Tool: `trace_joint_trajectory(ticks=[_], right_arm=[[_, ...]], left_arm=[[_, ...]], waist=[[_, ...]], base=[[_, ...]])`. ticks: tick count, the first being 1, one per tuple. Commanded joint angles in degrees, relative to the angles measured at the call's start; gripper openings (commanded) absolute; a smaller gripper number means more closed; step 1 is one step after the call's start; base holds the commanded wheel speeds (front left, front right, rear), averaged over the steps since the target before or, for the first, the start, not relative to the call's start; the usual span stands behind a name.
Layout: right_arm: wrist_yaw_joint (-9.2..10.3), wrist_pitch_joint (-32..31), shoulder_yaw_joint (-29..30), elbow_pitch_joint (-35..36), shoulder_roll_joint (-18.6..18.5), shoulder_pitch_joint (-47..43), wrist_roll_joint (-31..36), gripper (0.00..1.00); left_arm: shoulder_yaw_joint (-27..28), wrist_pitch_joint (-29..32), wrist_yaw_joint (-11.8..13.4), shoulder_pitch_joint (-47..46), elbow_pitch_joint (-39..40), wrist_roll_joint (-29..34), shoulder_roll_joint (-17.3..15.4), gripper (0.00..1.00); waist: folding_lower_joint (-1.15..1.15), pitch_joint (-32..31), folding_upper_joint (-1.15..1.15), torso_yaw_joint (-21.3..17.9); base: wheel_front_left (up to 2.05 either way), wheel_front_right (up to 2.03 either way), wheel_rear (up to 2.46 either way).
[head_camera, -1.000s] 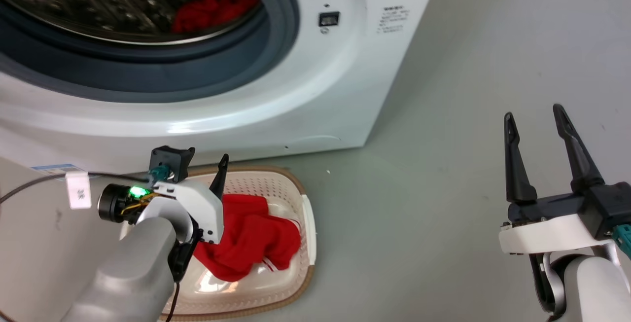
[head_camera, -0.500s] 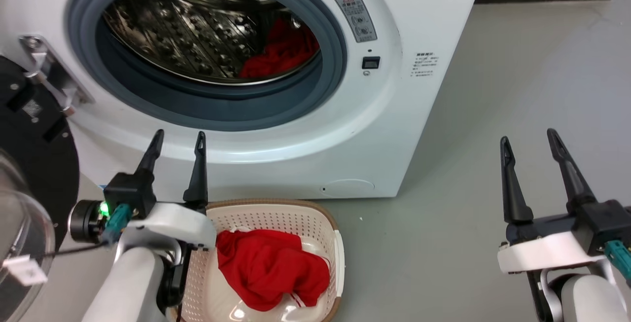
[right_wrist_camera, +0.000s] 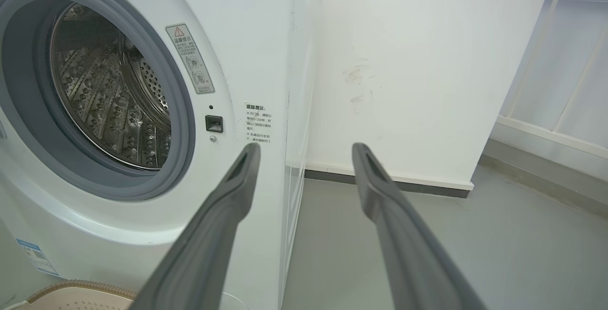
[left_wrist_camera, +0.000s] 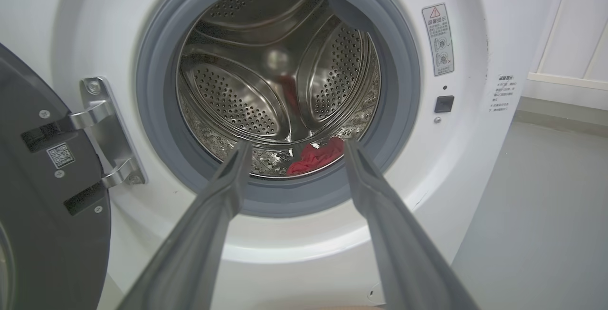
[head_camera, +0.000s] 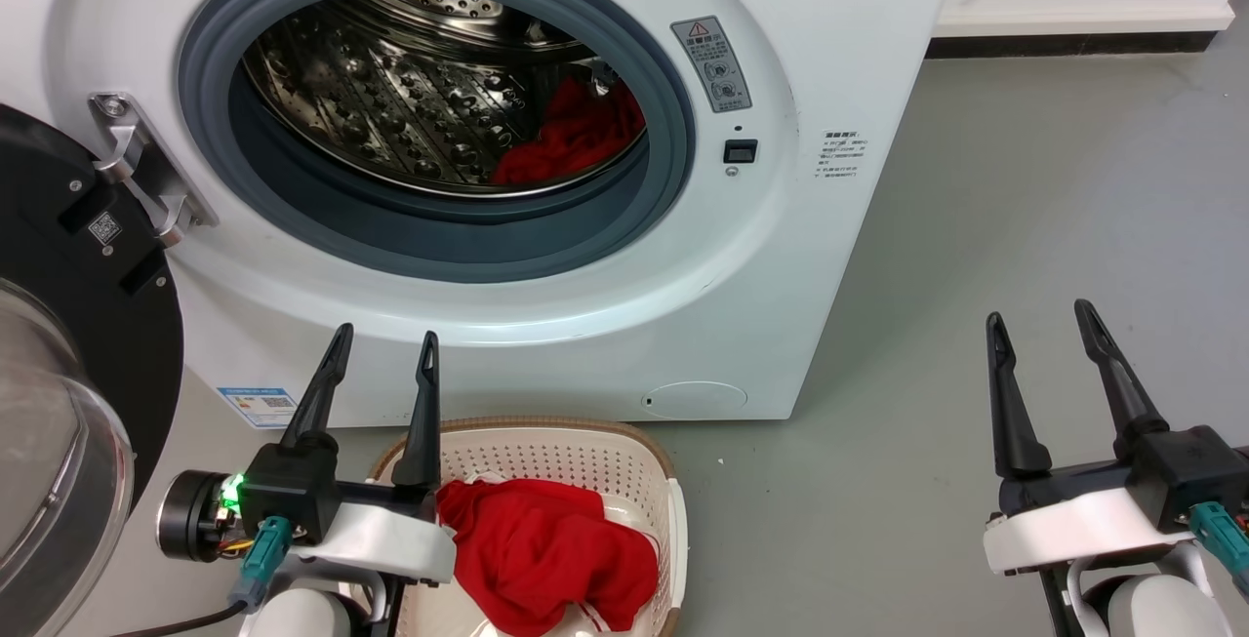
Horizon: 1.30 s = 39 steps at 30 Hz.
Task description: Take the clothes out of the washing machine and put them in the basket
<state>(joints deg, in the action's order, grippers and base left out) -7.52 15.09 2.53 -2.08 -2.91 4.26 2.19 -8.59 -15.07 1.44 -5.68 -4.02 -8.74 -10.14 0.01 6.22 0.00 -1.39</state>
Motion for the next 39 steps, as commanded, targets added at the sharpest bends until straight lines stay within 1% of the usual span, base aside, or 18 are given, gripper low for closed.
trace_joint_trajectory(ticks=[1,3,7,12,17,21,22,25,27,28,30,31,36,39], right_arm=[[0.06,0.12,0.02,-0.32,0.06,-0.79,-0.35,1.00],[0.06,0.12,0.01,-0.51,0.06,-0.76,-0.50,1.00],[0.06,0.12,0.02,-0.36,0.06,0.24,-0.80,1.00],[0.06,0.12,0.11,0.60,0.05,2.03,-1.04,1.00],[0.06,0.12,-0.60,1.33,0.07,3.99,-1.65,1.00],[0.06,0.12,-1.12,2.04,0.07,5.19,-2.07,1.00],[0.06,0.12,-1.12,2.04,0.07,5.19,-2.07,1.00],[0.06,0.12,-1.55,2.67,0.07,6.17,-2.24,1.00],[0.06,0.12,-1.89,3.06,0.07,6.78,-2.77,1.00],[0.06,0.12,-1.85,3.25,0.07,7.16,-2.89,1.00],[0.06,0.12,-2.08,3.73,0.07,7.98,-3.40,1.00],[0.06,0.12,-2.35,3.94,0.08,8.25,-3.62,1.00],[0.06,0.12,-3.96,4.38,0.08,9.83,-4.49,1.00],[0.06,0.12,-5.16,4.83,0.08,10.85,-5.17,1.00]], left_arm=[[0.72,-0.15,-0.71,0.72,0.27,0.94,0.55,1.00],[1.08,-0.15,-1.54,0.65,0.03,1.71,0.95,1.00],[1.65,-0.15,-3.35,-0.69,-1.62,2.89,0.76,1.00],[2.33,-0.15,-4.95,-4.59,-4.52,3.64,-0.13,1.00],[2.85,-0.15,-6.68,-10.06,-8.92,3.28,-2.56,1.00],[2.07,0.29,-7.95,-17.06,-13.67,2.46,-5.63,1.00],[2.07,0.29,-7.95,-17.06,-13.67,2.46,-5.63,1.00],[1.50,1.82,-8.53,-23.45,-16.34,0.56,-7.75,1.00],[0.41,3.75,-8.77,-28.09,-17.55,0.12,-10.15,1.00],[-0.09,4.78,-8.76,-30.32,-18.22,-0.63,-10.71,1.00],[-1.82,7.95,-8.83,-35.02,-19.00,-1.94,-12.35,1.00],[-2.79,9.56,-8.85,-37.61,-19.48,-2.97,-13.68,1.00],[-10.57,18.00,-8.82,-49.42,-24.21,-8.96,-19.39,1.00],[-14.63,23.31,-8.83,-56.50,-27.36,-13.93,-22.75,1.00]], waist=[[-0.01,-0.05,0.00,-0.14],[-0.01,-0.03,0.00,-0.40],[-0.01,1.01,0.00,-1.40],[-0.01,4.88,0.00,-3.30],[-0.01,9.30,0.00,-5.78],[-0.01,13.10,0.00,-7.55],[-0.01,13.10,0.00,-7.55],[-0.01,16.03,0.00,-8.82],[-0.01,18.18,0.00,-9.90],[-0.01,19.04,0.00,-10.30],[-0.01,21.05,0.00,-11.15],[-0.01,22.26,0.00,-11.60],[-0.01,26.92,0.00,-13.69],[-0.01,29.41,0.00,-15.26]], base=[[0.00,0.00,0.00],[0.00,0.00,0.00],[0.00,0.00,0.00],[0.00,0.00,0.00],[0.00,0.00,0.00],[0.00,0.00,0.00],[0.00,0.00,0.00],[0.00,0.00,0.00],[0.00,0.00,0.00],[0.00,0.00,0.00],[0.00,0.00,0.00],[0.00,0.00,0.00],[0.00,0.00,0.00],[0.00,0.00,0.00]])
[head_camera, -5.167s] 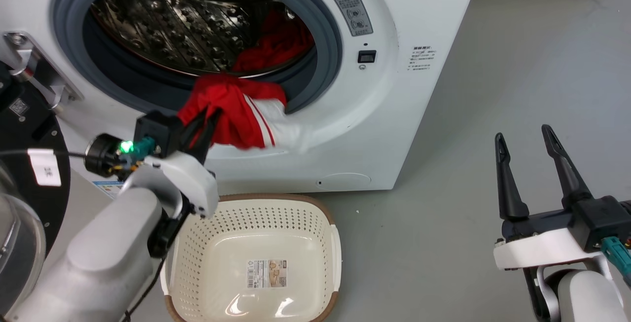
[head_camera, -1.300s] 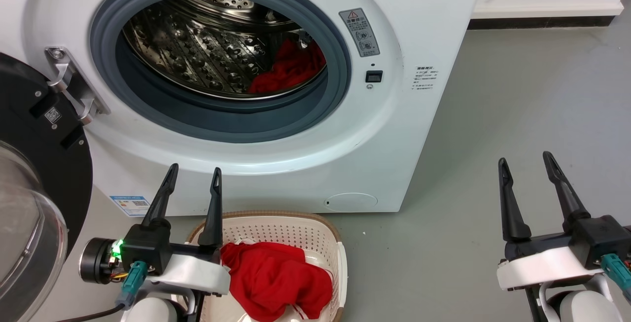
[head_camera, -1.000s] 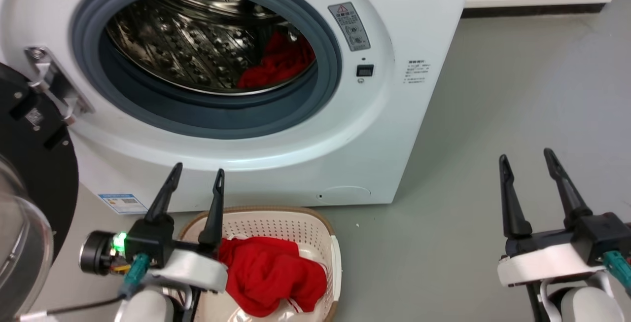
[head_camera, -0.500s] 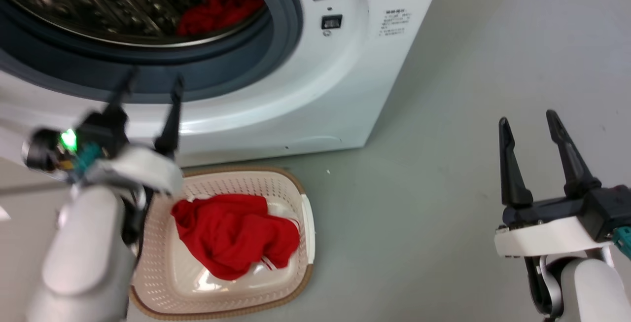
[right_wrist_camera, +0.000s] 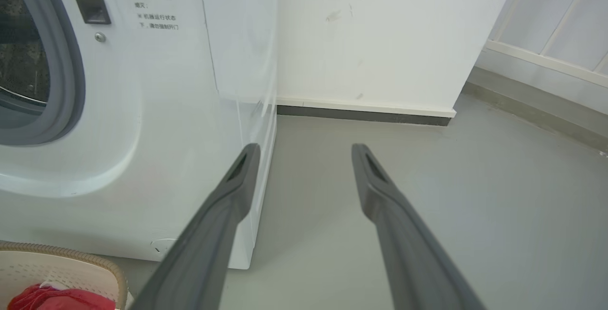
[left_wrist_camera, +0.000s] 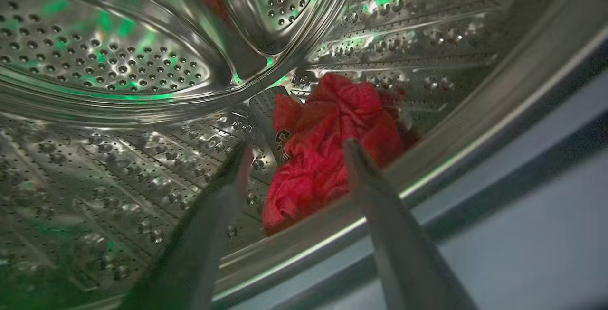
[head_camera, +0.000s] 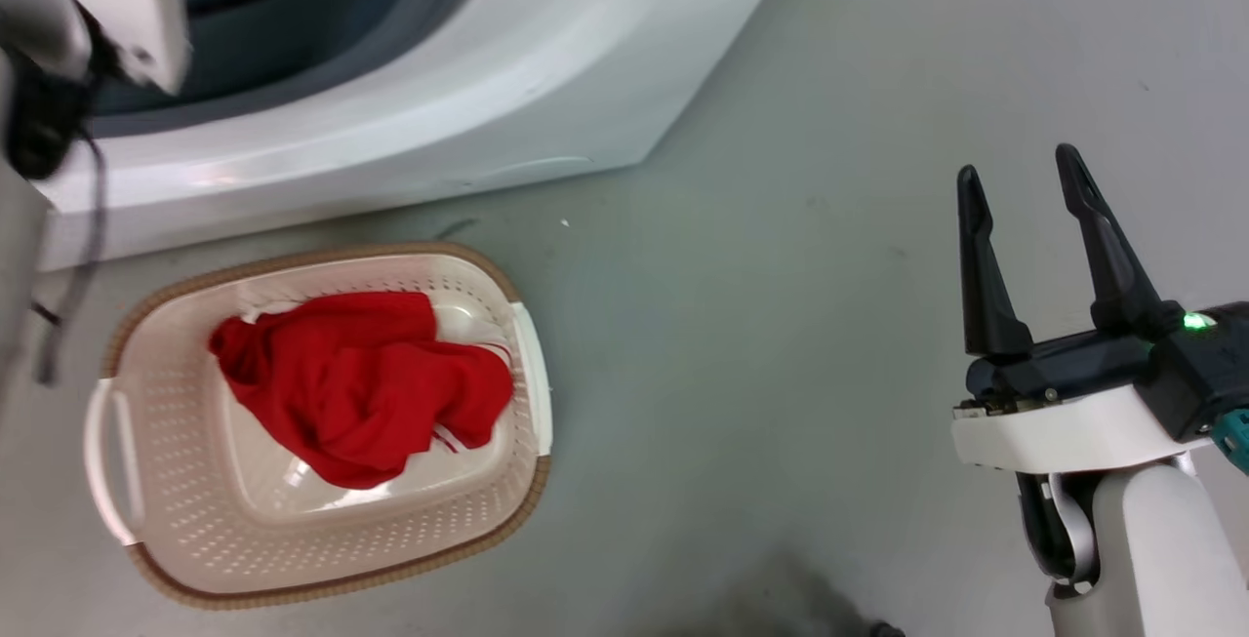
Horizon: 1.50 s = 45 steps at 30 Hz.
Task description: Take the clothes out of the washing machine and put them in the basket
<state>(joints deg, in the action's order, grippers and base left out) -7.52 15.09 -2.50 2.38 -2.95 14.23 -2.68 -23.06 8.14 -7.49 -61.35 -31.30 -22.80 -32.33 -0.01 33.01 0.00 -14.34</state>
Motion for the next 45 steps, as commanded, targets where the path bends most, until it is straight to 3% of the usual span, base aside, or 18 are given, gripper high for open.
trace_joint_trajectory(ticks=[1,9,17,30,41,42,45], right_arm=[[0.06,0.12,-0.51,0.49,0.13,1.13,-0.47,1.00],[0.06,0.12,-3.47,1.53,0.13,2.55,-1.86,1.00],[0.06,0.12,-5.88,3.02,0.13,2.93,-3.61,1.00],[0.06,0.12,-8.64,4.51,0.13,3.48,-6.59,1.00],[0.06,0.11,-7.89,5.46,0.13,1.82,-6.62,1.00],[0.06,0.11,-7.86,5.54,0.13,1.67,-6.58,1.00],[0.06,0.11,-7.78,5.52,0.13,1.64,-6.42,1.00]], left_arm=[[-1.71,1.77,0.12,-3.09,-1.06,-1.26,-1.69,1.00],[-8.54,14.95,0.09,-17.85,-7.01,-12.71,-7.05,1.00],[-12.63,22.50,0.09,-27.20,-11.30,-14.02,-9.79,1.00],[-17.61,22.60,0.09,-32.64,-17.73,-10.48,-11.69,1.00],[-19.56,22.44,0.08,-34.39,-22.90,-10.66,-9.91,1.00],[-19.79,22.35,0.08,-34.53,-23.13,-10.66,-9.79,0.03],[-20.20,21.89,0.08,-35.22,-23.75,-11.00,-9.59,0.00]], waist=[[0.01,3.39,0.00,-2.87],[0.01,8.07,0.00,-7.01],[0.01,11.64,0.00,-10.30],[0.01,15.71,0.00,-14.84],[0.01,16.85,0.00,-14.65],[0.01,16.93,0.00,-14.61],[0.01,17.17,0.00,-14.47]], base=[[0.00,0.00,0.00],[0.00,0.00,0.00],[0.00,0.00,0.00],[0.00,0.00,0.00],[0.00,0.00,0.00],[0.00,0.00,0.00],[0.00,0.00,0.00]])
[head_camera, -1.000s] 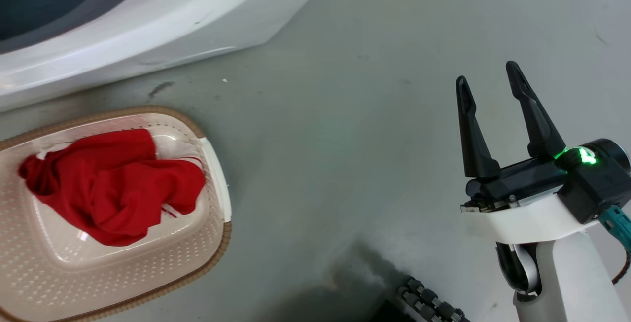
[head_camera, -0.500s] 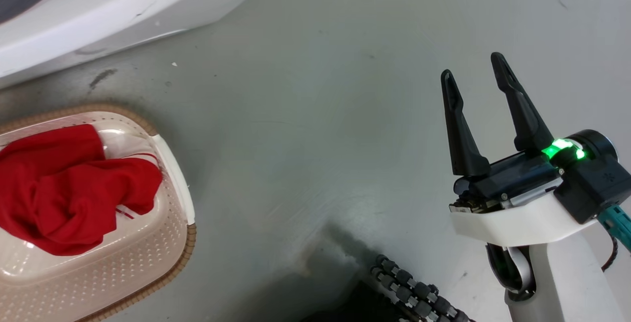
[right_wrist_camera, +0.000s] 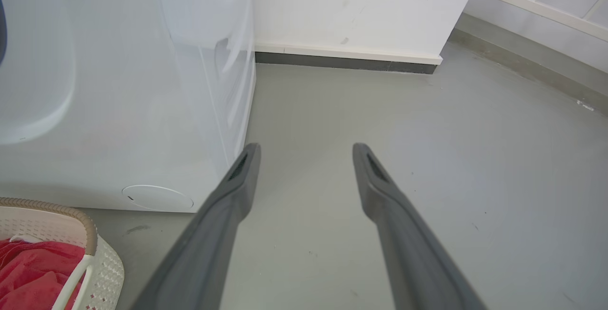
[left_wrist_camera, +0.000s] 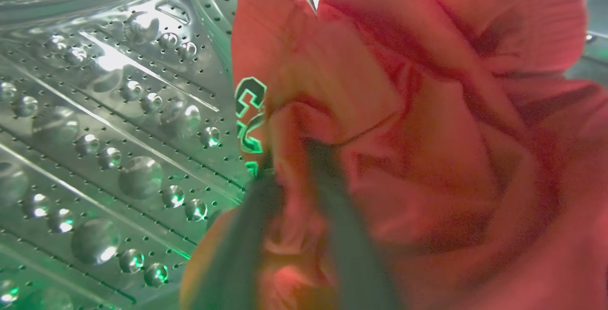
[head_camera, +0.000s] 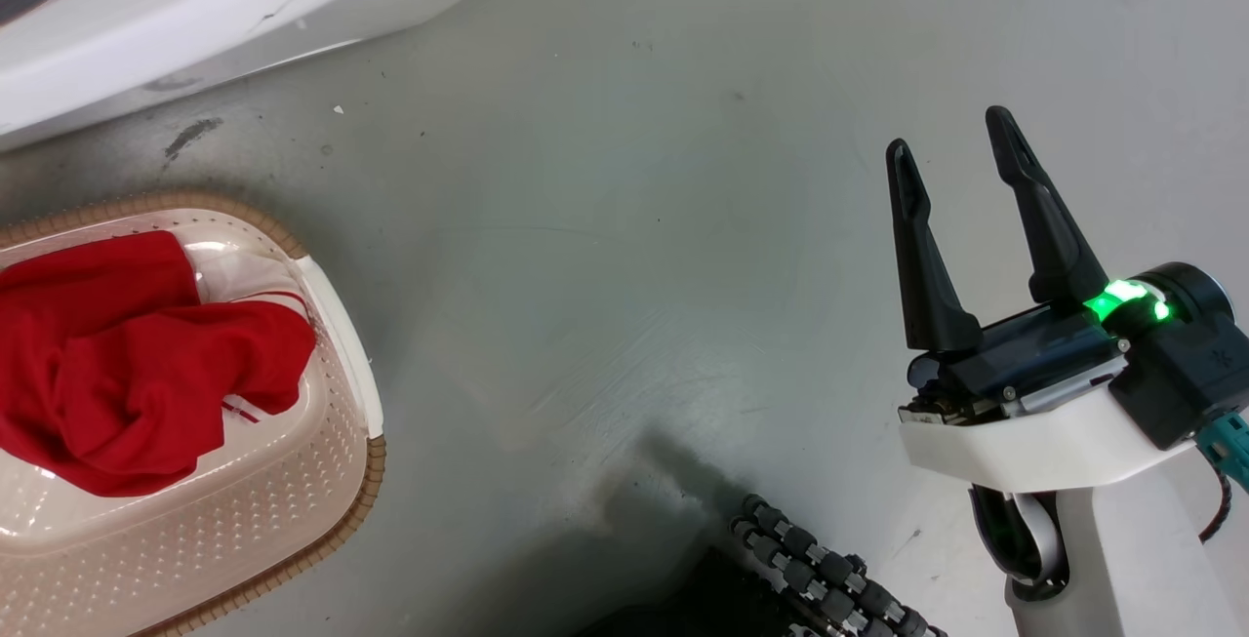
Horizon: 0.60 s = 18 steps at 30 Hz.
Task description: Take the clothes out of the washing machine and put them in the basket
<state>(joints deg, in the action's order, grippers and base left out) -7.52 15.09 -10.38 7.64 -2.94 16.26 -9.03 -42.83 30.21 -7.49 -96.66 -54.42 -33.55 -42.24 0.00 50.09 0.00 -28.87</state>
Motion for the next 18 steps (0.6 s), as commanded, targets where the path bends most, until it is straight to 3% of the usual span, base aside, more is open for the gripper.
trace_joint_trajectory(ticks=[1,10,18], right_arm=[[0.06,0.11,0.10,0.17,0.12,-0.27,-0.03,1.00],[0.06,0.11,-0.61,-0.59,0.12,1.51,-0.13,1.00],[0.06,0.11,0.79,-1.33,0.12,2.30,0.87,1.00]], left_arm=[[-0.44,-0.77,0.08,-0.22,-0.82,-0.29,0.29,0.00],[-0.71,-5.76,0.08,-2.62,-2.82,0.48,-0.12,0.00],[-0.92,-11.41,0.37,-0.26,-5.15,-0.33,2.08,0.00]], waist=[[0.00,0.14,0.00,0.08],[0.00,-0.13,0.00,0.09],[0.00,-2.25,0.00,1.66]], base=[[0.00,0.00,0.00],[0.00,0.00,0.00],[0.00,0.00,0.00]])
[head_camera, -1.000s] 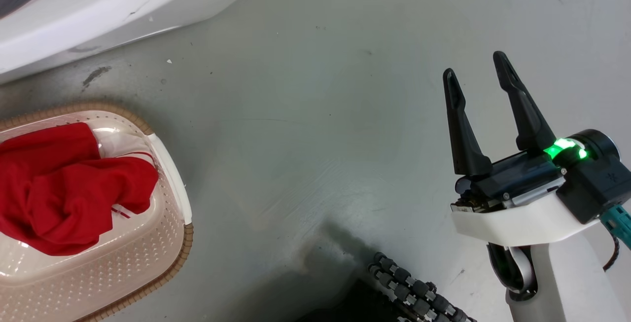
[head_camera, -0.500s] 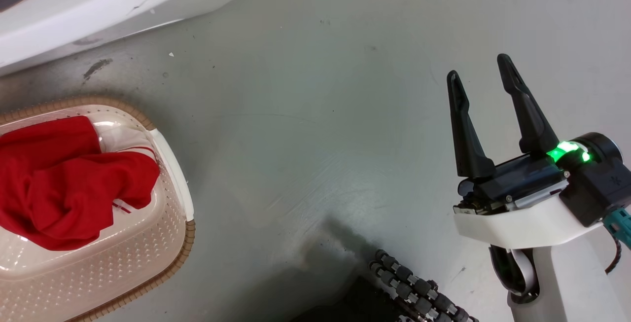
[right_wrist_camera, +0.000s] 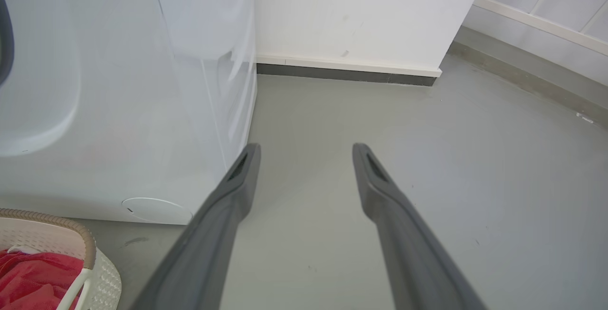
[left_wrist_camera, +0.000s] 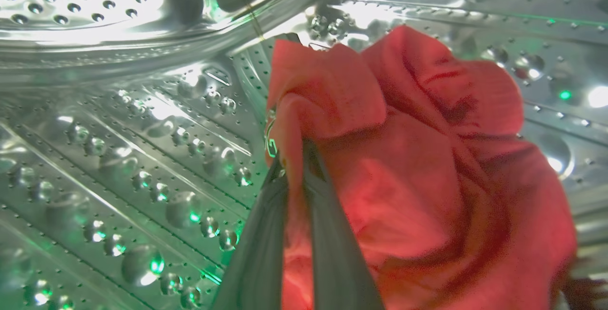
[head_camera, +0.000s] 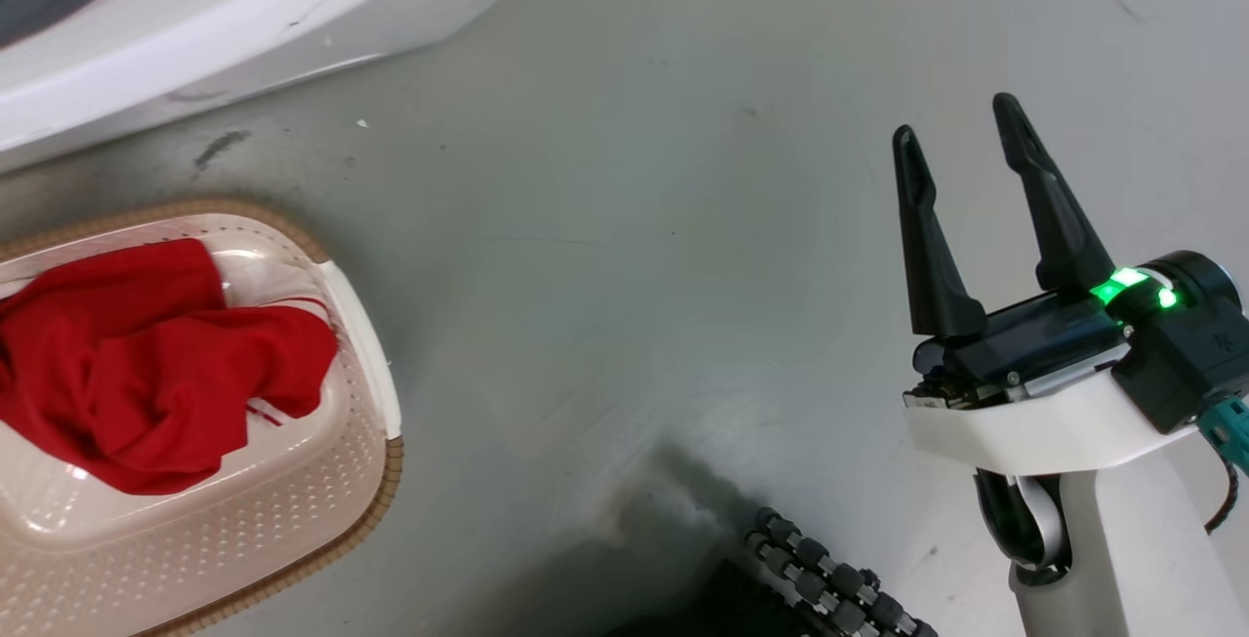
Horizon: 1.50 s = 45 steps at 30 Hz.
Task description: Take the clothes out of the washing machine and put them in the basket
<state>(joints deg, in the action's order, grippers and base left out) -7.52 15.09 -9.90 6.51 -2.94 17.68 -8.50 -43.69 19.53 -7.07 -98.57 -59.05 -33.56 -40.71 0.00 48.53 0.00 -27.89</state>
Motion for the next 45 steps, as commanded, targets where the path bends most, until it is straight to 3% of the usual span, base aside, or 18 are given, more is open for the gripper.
trace_joint_trajectory(ticks=[1,12,22,30,33,45], right_arm=[[0.06,0.11,0.52,-0.26,0.12,0.96,0.51,1.00],[0.06,0.11,3.72,-0.91,0.09,0.62,3.42,1.00],[0.06,0.11,6.26,-2.03,0.09,-1.24,6.98,1.00],[0.06,0.11,7.38,-3.23,0.09,-2.93,9.50,1.00],[0.06,0.11,7.85,-3.73,0.08,-3.90,10.04,1.00],[0.06,0.11,9.90,-5.77,0.09,-7.01,11.64,1.00]], left_arm=[[0.08,-1.60,0.02,1.97,-0.89,-0.59,1.01,0.00],[0.26,-13.04,-0.15,8.82,-3.56,-2.58,6.05,0.00],[0.78,-28.00,-0.14,18.50,-5.26,-4.75,10.74,0.00],[-0.16,-34.23,-0.18,25.08,-3.79,-4.11,13.39,0.00],[0.38,-34.72,0.65,27.87,-1.31,-3.48,14.14,0.00],[7.34,-34.73,5.31,47.92,22.50,2.31,13.92,0.00]], waist=[[0.00,-1.02,0.00,1.01],[0.00,-5.87,0.00,5.73],[0.00,-13.20,0.00,11.04],[0.00,-18.94,0.00,14.84],[0.00,-20.93,0.00,16.15],[0.00,-30.04,0.00,20.81]], base=[[0.00,0.00,0.00],[0.00,0.00,0.00],[0.00,0.00,0.00],[0.00,0.00,0.00],[0.00,0.00,0.00],[0.00,0.00,0.00]])
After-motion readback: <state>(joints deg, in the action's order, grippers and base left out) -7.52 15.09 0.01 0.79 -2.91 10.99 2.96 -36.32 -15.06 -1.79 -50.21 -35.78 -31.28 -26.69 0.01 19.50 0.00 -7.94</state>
